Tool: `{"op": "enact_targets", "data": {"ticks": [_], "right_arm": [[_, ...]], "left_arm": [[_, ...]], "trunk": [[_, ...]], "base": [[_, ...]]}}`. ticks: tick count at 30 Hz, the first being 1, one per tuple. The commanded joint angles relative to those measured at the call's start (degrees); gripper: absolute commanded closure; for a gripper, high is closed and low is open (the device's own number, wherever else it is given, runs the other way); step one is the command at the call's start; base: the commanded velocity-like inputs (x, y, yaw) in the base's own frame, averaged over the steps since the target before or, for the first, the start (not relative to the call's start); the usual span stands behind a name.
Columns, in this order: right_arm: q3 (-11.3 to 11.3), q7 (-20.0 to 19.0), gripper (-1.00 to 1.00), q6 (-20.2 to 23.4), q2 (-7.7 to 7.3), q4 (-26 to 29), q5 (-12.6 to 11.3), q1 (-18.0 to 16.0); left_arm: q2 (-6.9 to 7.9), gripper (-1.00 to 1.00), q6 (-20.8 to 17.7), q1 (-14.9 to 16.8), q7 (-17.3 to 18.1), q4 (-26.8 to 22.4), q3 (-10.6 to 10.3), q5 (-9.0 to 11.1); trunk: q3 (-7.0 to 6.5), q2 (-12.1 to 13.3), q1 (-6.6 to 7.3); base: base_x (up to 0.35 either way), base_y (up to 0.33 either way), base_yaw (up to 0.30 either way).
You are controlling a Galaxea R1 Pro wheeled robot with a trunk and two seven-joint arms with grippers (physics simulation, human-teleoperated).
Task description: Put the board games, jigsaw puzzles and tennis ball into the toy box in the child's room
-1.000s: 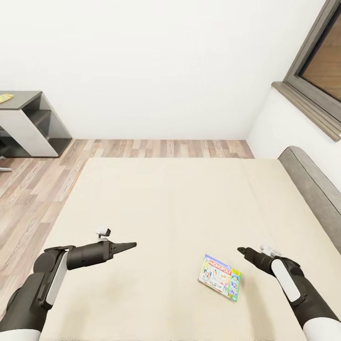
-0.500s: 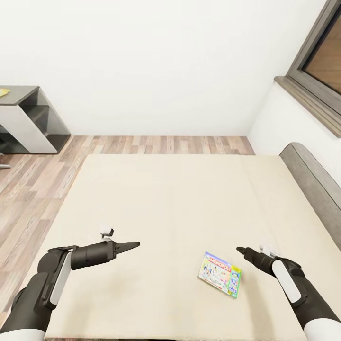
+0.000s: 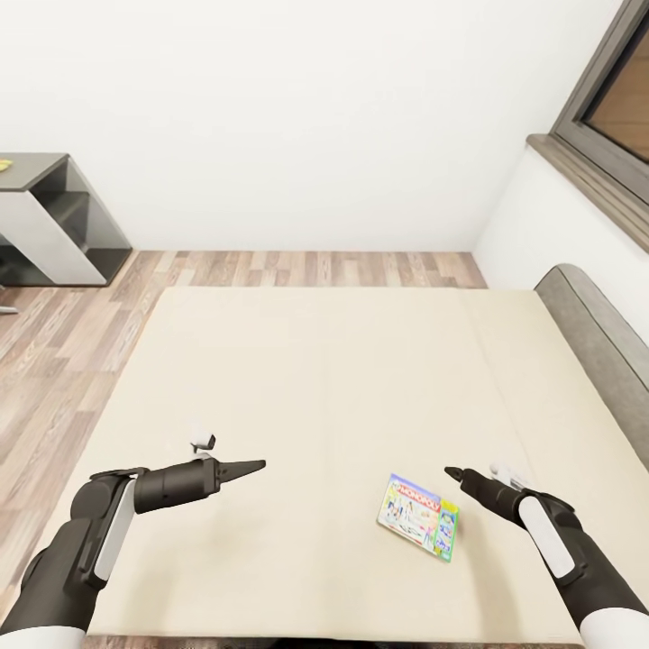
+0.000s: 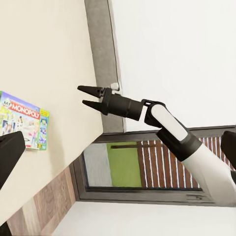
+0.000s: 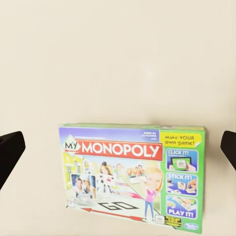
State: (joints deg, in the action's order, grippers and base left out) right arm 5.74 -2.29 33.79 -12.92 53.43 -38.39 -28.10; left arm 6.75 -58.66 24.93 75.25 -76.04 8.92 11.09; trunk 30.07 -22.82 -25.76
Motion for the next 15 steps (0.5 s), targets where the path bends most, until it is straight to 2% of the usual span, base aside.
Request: {"op": "enact_targets", "data": {"ticks": [1,15], "right_arm": [[0.2,-0.3,-1.0,0.3,0.01,0.0,0.1,0.0],[0.2,-0.4,-1.0,0.3,-0.08,-0.2,0.0,0.0]], "left_arm": [[0.01,-1.0,-0.5,0.0,0.1,0.0,0.0,0.1],[0.02,-1.0,-0.5,0.0,0.1,0.0,0.0,0.2]], "trunk": [[0.17,-0.1,-0.03],[1.5,-0.1,-0.03]], "base": [[0.0,0.0,0.0],[0.0,0.0,0.0]]}}
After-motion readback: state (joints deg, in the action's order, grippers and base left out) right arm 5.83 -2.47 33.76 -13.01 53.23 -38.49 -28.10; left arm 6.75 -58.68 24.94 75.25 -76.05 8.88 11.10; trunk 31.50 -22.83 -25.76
